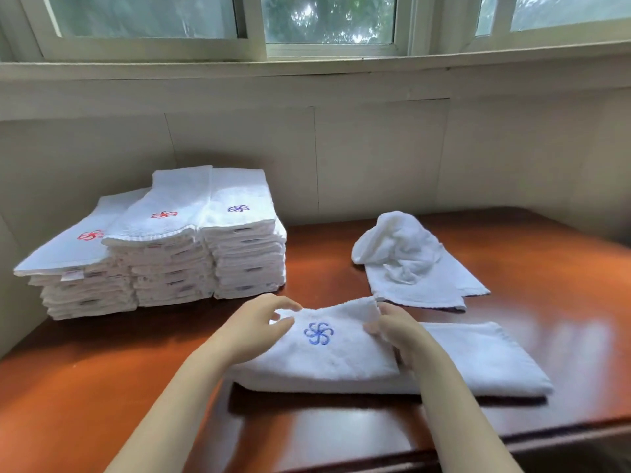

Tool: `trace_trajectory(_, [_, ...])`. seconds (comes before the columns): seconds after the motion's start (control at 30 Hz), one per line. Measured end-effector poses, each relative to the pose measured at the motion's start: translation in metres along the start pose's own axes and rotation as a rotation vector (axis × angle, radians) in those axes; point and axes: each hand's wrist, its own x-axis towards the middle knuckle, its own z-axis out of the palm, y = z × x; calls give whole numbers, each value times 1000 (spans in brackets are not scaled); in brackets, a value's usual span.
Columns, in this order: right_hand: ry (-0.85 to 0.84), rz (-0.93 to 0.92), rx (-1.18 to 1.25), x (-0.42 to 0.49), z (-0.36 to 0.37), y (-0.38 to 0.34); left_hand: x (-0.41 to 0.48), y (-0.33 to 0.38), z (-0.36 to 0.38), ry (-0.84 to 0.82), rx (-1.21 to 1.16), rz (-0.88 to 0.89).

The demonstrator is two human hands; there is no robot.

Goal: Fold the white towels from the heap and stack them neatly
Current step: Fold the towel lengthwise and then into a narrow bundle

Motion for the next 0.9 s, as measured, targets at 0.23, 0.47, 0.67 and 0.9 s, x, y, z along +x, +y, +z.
trace_trajectory(0.23, [233,-102,129,-20,-81,-3,33,18,21,106,-55,-96])
trace_trajectory(0.47, [495,60,-487,-15,-120,38,42,33,80,-64,263,-221])
trace_trajectory(0.67, [631,-67,-572,-7,-132,34,40,29,88,-88,398,-129])
trace_trajectory(0.9, [607,44,-620,-5,-139,52,37,27,93,-114,444,-75])
